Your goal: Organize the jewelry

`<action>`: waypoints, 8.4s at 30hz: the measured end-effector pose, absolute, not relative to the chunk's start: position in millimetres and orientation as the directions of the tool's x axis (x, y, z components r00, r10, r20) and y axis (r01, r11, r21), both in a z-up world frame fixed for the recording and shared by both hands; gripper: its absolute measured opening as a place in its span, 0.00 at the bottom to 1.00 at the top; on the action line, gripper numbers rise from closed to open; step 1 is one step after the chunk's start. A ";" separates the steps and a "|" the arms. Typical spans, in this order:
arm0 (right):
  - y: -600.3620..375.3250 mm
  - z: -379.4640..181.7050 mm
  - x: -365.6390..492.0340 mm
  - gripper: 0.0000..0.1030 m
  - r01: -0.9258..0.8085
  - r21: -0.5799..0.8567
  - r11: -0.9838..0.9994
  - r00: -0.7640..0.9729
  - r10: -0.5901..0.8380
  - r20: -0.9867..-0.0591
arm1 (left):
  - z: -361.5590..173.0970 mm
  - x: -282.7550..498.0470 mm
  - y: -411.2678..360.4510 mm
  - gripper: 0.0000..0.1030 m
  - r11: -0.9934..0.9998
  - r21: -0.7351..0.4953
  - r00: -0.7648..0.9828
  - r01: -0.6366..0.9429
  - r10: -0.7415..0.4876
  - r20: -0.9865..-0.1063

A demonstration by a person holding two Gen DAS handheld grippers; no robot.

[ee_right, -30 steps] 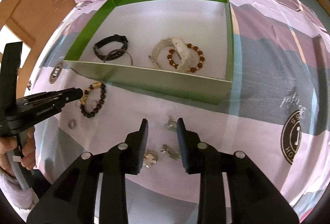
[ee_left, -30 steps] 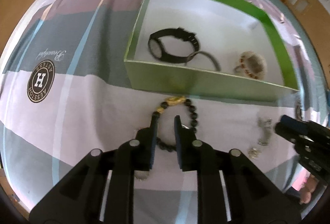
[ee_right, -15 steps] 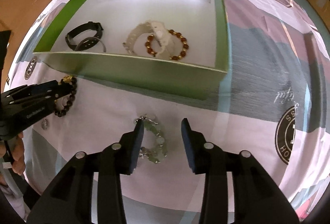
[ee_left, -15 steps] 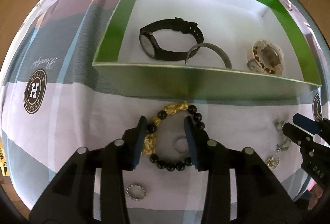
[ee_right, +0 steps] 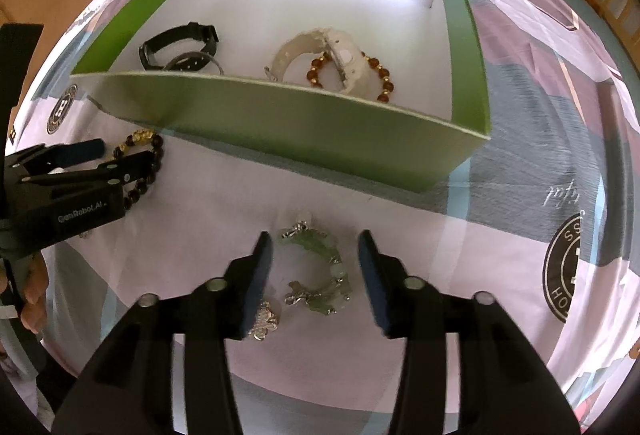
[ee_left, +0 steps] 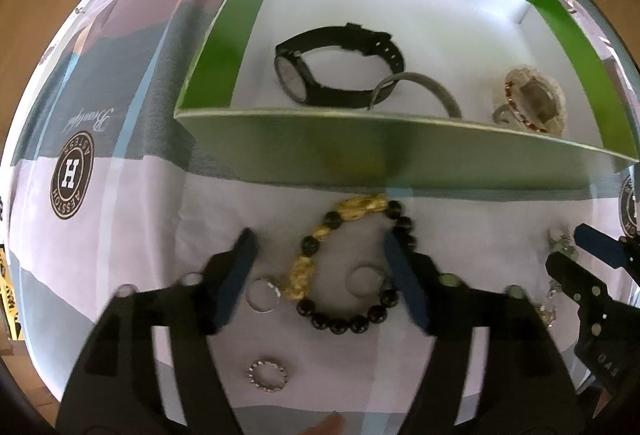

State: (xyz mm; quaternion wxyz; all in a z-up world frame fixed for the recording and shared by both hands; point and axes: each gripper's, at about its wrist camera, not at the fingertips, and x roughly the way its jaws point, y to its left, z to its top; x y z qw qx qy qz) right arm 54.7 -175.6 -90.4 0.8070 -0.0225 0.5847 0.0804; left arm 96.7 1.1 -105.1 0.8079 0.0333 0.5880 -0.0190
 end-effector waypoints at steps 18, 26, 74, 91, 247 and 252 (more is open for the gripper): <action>-162.7 -101.1 47.8 0.63 -0.177 0.008 0.984 0.296 0.061 -0.953 | -112.1 99.6 12.7 0.94 0.998 0.050 0.310 0.027 0.039 -0.950; -161.3 -102.1 46.9 0.67 -0.180 0.001 0.984 0.297 0.055 -0.953 | -112.0 97.9 10.8 0.95 0.998 0.059 0.315 0.023 0.049 -0.948; -150.9 -117.2 30.8 0.91 -0.159 -0.009 0.987 0.416 0.059 -0.908 | -112.7 79.3 -13.6 0.98 0.996 0.077 0.361 0.040 0.057 -0.931; -132.1 -100.8 20.9 0.07 -0.252 -0.002 0.968 0.409 0.105 -0.906 | -98.6 68.0 -49.9 0.11 0.964 0.120 0.407 0.235 0.014 -0.913; -178.3 -17.5 26.3 0.20 -0.206 0.002 0.979 0.528 0.113 -0.842 | -24.3 22.3 -11.9 0.20 0.956 0.011 0.487 0.294 -0.140 -0.862; -177.5 -3.1 41.1 0.20 -0.199 0.018 0.980 0.566 0.130 -0.814 | -5.7 49.0 -31.2 0.20 0.955 0.073 0.556 0.287 -0.103 -0.825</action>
